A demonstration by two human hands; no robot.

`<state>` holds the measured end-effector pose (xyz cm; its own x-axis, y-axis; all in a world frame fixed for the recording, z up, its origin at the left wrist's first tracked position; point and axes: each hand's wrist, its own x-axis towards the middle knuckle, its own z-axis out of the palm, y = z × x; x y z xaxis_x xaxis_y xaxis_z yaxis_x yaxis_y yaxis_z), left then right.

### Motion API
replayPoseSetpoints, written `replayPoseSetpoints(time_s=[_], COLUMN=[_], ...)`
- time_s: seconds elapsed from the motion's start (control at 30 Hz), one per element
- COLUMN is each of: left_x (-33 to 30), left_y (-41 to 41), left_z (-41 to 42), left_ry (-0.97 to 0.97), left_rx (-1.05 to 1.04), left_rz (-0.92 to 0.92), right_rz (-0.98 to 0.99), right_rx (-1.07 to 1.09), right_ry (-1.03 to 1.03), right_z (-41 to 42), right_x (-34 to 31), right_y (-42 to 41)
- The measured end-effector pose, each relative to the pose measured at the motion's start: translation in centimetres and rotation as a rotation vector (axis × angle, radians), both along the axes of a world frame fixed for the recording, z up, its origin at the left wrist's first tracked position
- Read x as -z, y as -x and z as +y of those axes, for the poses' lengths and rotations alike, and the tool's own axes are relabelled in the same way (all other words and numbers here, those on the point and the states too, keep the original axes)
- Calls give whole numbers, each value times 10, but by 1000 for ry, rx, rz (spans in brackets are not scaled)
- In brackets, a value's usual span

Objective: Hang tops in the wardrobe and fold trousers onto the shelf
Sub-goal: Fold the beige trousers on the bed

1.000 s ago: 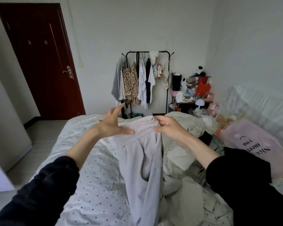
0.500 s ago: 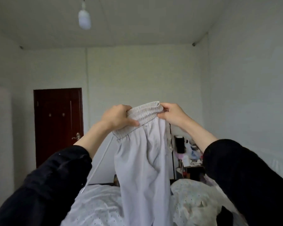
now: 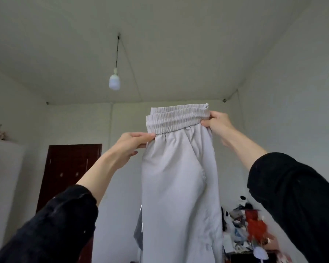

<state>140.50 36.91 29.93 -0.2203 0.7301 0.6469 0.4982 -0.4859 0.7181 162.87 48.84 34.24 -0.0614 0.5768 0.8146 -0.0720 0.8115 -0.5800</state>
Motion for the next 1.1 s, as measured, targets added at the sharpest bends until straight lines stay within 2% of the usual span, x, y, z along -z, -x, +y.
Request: replayPoseSetpoints(time_s=[0.13, 0.3, 0.53, 0.8, 0.93, 1.1], left_x=[-35, -67, -75, -21, 41, 121], left_y=[-12, -18, -10, -1, -11, -21], left_z=[-13, -16, 4, 32, 47, 61], left_ry=[-86, -177, -148, 38, 173, 280], left_rx=[-56, -15, -7, -1, 29, 50], left_rz=[53, -30, -64, -14, -37, -61], right_rz=[47, 154, -13, -75, -178, -233], right_rx=[28, -77, -117, -19, 118, 104], right_ry=[-6, -56, 105, 233, 296, 408], right_z=[-6, -23, -24, 19, 45, 74], right_x=[-25, -56, -66, -6, 44, 117], right_y=[-8, -19, -37, -16, 0, 22])
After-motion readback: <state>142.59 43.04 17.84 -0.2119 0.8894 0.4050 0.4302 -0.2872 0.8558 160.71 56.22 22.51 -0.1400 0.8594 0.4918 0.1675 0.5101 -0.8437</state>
